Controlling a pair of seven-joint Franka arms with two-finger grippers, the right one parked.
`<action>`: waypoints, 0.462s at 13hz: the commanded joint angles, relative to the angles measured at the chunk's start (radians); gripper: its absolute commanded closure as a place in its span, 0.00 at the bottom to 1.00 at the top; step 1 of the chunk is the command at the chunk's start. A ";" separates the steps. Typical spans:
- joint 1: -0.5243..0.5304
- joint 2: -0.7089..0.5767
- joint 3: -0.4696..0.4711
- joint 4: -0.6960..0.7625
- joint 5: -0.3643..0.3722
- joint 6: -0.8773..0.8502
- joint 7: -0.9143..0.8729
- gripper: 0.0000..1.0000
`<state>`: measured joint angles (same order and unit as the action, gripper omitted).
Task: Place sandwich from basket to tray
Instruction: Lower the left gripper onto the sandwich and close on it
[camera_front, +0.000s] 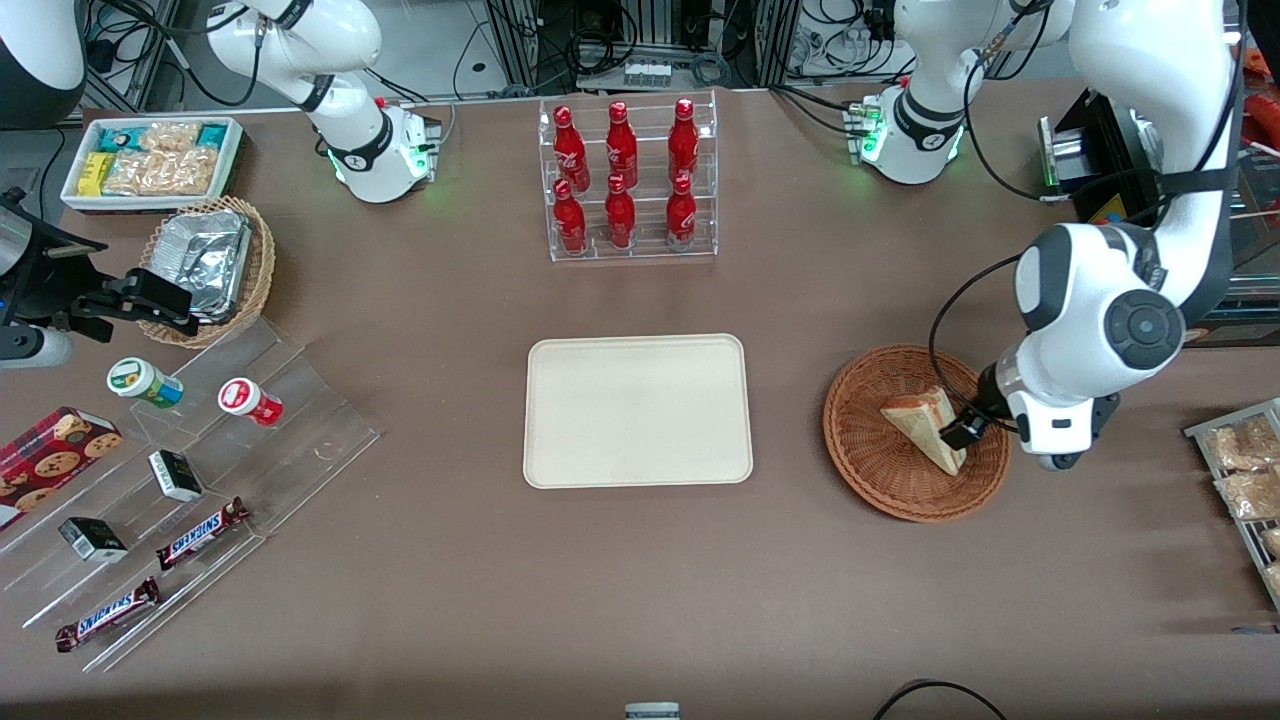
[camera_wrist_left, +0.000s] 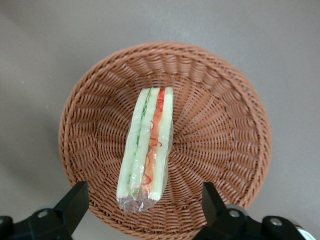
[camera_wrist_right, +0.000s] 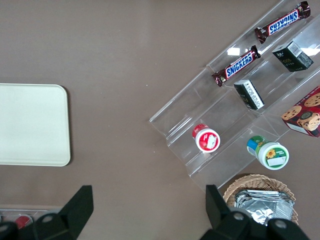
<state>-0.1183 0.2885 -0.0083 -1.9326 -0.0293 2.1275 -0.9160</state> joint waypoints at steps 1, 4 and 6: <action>-0.011 0.003 0.005 -0.041 0.000 0.025 -0.020 0.00; -0.012 0.008 0.005 -0.080 0.000 0.078 -0.020 0.00; -0.012 0.008 0.005 -0.132 0.000 0.149 -0.020 0.00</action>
<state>-0.1221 0.3045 -0.0078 -2.0141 -0.0293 2.2138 -0.9178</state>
